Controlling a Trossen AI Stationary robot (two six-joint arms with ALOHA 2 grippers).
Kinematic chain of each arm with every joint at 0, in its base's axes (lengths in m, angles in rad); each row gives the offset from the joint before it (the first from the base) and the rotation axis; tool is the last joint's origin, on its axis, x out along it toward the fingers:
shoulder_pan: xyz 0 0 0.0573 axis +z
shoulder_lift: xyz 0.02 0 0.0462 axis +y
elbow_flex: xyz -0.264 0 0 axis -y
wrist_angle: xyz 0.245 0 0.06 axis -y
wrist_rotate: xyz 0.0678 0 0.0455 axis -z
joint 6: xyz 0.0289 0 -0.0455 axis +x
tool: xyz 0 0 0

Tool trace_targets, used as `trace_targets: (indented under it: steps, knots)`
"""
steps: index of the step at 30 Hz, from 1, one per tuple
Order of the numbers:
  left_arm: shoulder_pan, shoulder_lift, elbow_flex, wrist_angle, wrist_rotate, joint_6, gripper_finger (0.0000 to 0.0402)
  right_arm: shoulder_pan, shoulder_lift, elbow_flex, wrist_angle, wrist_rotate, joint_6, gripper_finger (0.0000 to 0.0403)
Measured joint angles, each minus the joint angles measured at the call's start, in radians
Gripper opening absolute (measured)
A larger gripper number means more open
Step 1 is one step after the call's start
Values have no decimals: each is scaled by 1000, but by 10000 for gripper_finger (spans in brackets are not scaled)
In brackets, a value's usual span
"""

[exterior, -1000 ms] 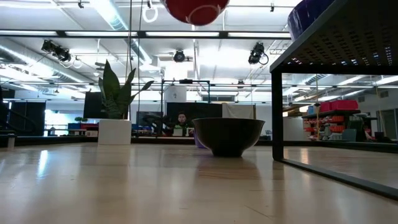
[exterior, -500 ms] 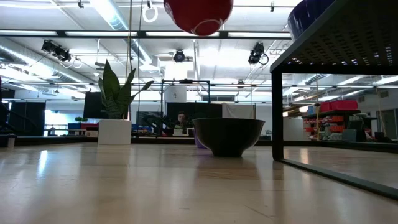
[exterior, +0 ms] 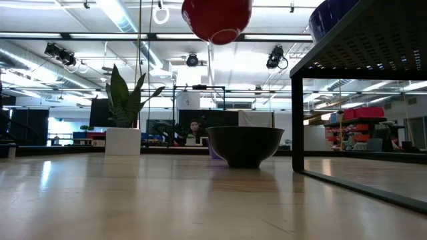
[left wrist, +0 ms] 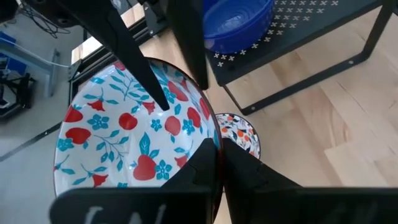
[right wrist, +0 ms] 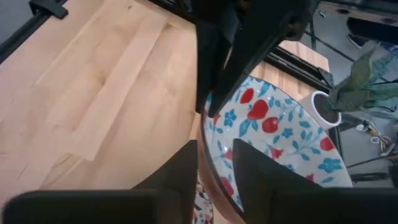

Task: Pick & Place Mini bowls
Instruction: Stack the red patterned bowl on the red patterned bowl on the shelf

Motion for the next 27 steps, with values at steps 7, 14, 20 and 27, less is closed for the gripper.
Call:
trace_targets:
  steps: [7,14,20,27]
  knots:
    - [-1,0,0,9,-1,9,18,0,0,0,-8,-8,-7,48]
    - [-1,0,0,23,-7,1,16,-1,-1,0,-22,-2,4,67]
    - [-1,0,0,25,-11,-1,17,-1,-1,0,-25,1,17,105]
    - [-1,0,0,27,-10,3,17,-5,-1,0,-27,-3,36,112]
